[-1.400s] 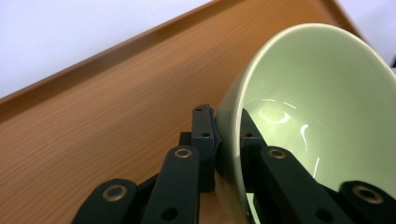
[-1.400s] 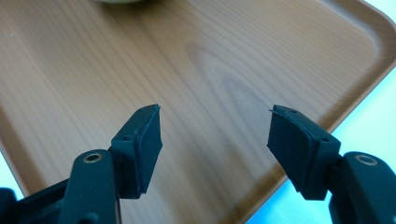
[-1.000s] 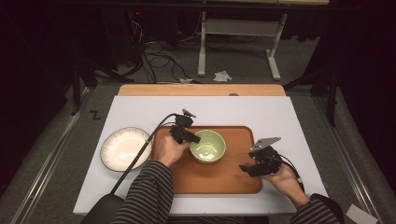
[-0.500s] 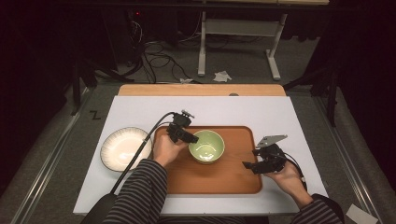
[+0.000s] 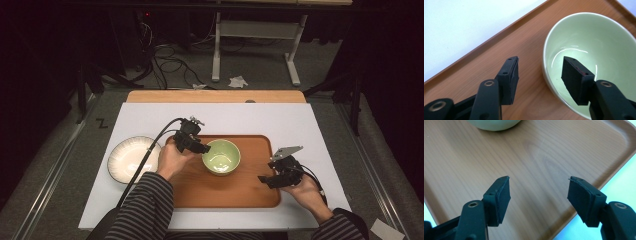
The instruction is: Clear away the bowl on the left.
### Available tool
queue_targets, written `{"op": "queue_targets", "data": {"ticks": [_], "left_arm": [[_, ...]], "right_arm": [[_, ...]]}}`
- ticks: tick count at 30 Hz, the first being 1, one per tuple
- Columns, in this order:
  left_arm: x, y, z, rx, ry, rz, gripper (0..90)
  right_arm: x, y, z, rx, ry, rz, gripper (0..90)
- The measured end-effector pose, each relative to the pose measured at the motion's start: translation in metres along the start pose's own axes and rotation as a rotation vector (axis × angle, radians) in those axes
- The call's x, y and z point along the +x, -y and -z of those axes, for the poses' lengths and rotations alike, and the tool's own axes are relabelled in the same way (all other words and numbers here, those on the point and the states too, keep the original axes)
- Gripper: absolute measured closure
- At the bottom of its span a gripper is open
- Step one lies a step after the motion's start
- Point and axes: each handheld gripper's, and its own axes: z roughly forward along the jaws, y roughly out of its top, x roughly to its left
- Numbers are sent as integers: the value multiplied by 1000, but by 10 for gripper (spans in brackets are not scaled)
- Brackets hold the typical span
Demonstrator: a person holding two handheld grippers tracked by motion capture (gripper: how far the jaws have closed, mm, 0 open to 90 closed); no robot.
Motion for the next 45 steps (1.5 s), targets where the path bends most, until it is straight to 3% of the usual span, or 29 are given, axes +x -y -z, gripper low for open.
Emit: {"op": "queue_targets", "data": {"ticks": [5,8,9,14,21,27,45], "left_arm": [[-1,1,12,-28,-7,-2,470],[0,5,20,-19,-31,-27,467],[2,8,27,-39,-28,-16,468],[7,15,36,-39,-37,-4,466],[13,27,49,-74,-40,21,458],[13,31,62,-119,-33,30,452],[17,57,85,-162,-33,64,440]], "right_arm": [[-1,2,2,-9,-5,0,357],[0,1,2,-19,-10,8,356],[1,1,1,-14,-14,12,354],[1,1,1,-12,-14,12,354],[2,1,0,-3,-13,6,355],[1,1,0,-1,-11,5,356],[1,2,-1,13,-9,5,356]]}}
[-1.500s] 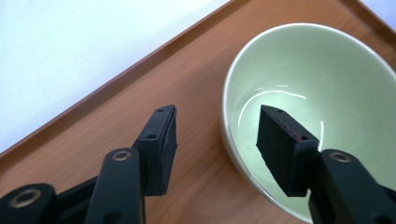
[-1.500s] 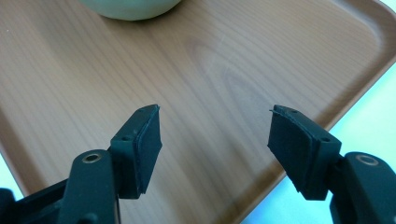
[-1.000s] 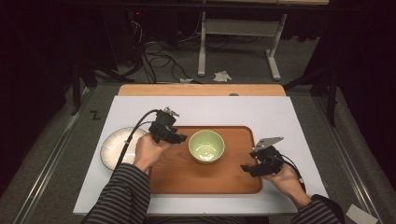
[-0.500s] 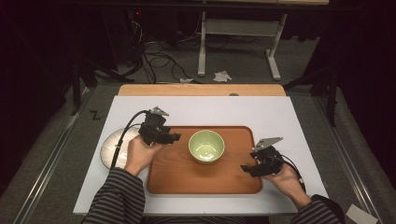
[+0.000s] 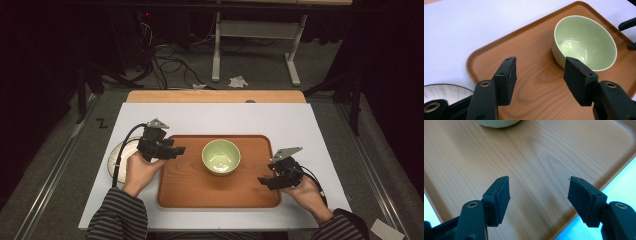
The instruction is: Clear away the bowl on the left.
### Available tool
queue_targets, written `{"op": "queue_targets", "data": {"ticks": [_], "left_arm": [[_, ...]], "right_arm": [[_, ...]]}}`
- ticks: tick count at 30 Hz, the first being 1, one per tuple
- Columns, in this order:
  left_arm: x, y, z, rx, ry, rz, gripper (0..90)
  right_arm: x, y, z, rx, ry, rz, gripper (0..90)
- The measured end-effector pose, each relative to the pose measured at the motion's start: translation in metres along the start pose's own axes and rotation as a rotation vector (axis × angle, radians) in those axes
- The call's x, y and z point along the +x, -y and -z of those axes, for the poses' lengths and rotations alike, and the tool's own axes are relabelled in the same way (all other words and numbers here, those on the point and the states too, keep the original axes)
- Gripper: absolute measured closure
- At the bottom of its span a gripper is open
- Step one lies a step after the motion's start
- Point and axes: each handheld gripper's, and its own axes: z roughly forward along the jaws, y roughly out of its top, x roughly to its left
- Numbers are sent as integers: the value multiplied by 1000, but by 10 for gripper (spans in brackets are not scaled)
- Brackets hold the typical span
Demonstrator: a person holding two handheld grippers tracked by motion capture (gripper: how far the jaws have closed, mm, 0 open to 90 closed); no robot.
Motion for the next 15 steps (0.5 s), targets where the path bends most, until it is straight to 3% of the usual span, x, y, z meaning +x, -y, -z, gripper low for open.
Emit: {"op": "queue_targets", "data": {"ticks": [15], "left_arm": [[3,17,8,-20,4,25,433]], "right_arm": [[0,0,0,4,0,-2,356]]}}
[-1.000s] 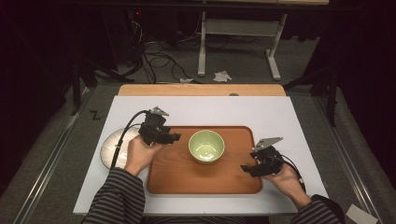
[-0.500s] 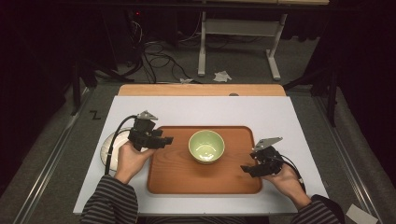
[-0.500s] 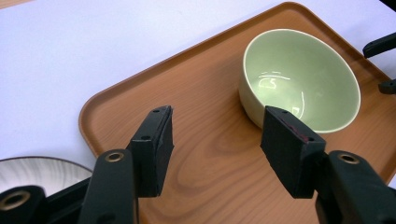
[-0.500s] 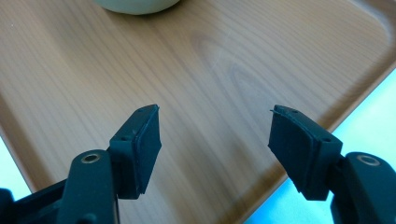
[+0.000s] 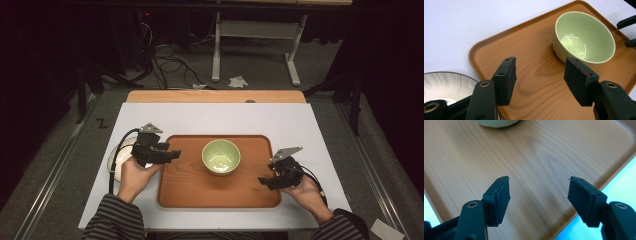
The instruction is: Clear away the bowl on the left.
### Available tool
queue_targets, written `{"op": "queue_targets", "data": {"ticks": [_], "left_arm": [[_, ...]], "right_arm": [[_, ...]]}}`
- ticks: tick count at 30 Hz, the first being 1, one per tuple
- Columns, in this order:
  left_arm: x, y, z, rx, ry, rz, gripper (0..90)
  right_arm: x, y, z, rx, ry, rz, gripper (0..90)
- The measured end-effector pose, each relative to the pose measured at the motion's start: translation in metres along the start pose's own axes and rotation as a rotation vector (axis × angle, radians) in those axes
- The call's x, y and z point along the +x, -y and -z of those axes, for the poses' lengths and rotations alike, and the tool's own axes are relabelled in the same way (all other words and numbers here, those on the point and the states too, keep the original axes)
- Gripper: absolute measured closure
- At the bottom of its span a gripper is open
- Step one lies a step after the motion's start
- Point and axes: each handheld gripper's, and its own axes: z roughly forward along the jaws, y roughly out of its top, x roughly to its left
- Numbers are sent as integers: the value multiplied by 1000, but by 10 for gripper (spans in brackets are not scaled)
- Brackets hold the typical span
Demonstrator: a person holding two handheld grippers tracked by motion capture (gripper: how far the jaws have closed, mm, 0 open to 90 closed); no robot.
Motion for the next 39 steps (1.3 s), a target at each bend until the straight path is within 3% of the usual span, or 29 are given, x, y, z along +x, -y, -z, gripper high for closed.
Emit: {"op": "queue_targets", "data": {"ticks": [10,15,19,20,24,36,39], "left_arm": [[3,8,1,15,-5,5,426],[-3,9,-1,31,-7,-2,422],[-3,13,-5,36,-3,1,422],[-2,15,-6,36,0,4,421],[-2,21,-12,60,-2,0,419],[-2,30,-17,64,9,21,416],[-5,33,-21,85,-7,9,415]], "right_arm": [[-1,0,0,-2,-2,2,356],[0,0,-1,3,-1,-3,356],[-1,1,1,-3,3,0,357],[-1,1,1,-4,6,-22,357],[0,0,0,-3,4,-12,357],[0,1,1,-5,1,-10,357],[-1,1,1,-3,-2,-10,357]]}}
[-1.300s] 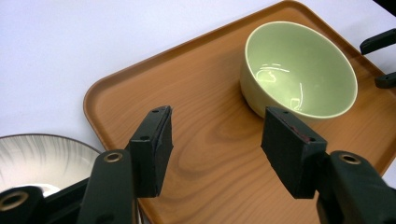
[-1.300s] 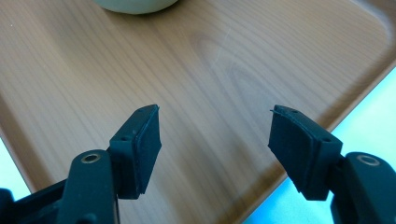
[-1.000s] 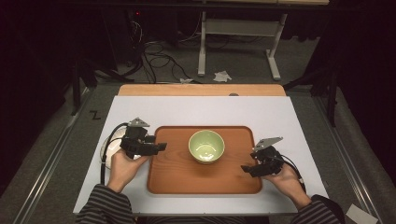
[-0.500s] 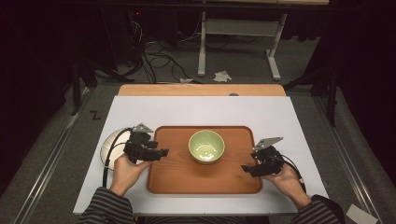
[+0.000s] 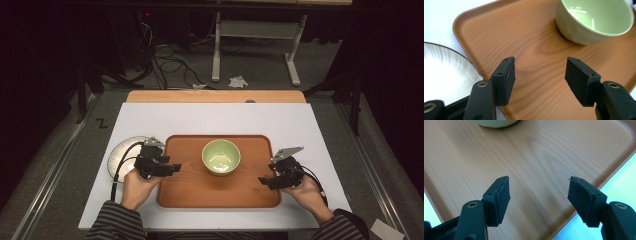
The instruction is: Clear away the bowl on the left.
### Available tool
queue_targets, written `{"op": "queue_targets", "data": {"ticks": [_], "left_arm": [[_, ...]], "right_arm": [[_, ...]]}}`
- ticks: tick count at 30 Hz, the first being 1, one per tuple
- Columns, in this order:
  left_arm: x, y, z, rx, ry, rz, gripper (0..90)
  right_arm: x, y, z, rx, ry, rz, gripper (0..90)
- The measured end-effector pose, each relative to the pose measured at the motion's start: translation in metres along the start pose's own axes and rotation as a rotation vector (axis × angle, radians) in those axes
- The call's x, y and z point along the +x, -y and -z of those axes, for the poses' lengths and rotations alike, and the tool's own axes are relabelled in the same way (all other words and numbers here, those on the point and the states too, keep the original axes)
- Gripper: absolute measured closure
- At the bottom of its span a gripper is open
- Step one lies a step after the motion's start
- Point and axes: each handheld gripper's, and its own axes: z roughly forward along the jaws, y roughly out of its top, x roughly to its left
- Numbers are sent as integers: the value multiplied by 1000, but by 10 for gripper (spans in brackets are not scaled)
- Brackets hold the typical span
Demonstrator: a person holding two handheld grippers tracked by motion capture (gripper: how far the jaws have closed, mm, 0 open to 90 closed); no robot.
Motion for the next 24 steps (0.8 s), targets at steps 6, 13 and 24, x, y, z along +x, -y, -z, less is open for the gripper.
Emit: {"op": "queue_targets", "data": {"ticks": [6,13,24], "left_arm": [[-3,3,-2,11,-9,-16,416],[-5,5,-10,39,-15,-29,415],[-10,7,-16,48,6,-60,424]], "right_arm": [[2,0,0,1,-1,1,356],[1,0,0,-1,-1,10,356],[3,1,-1,10,2,21,351]]}}
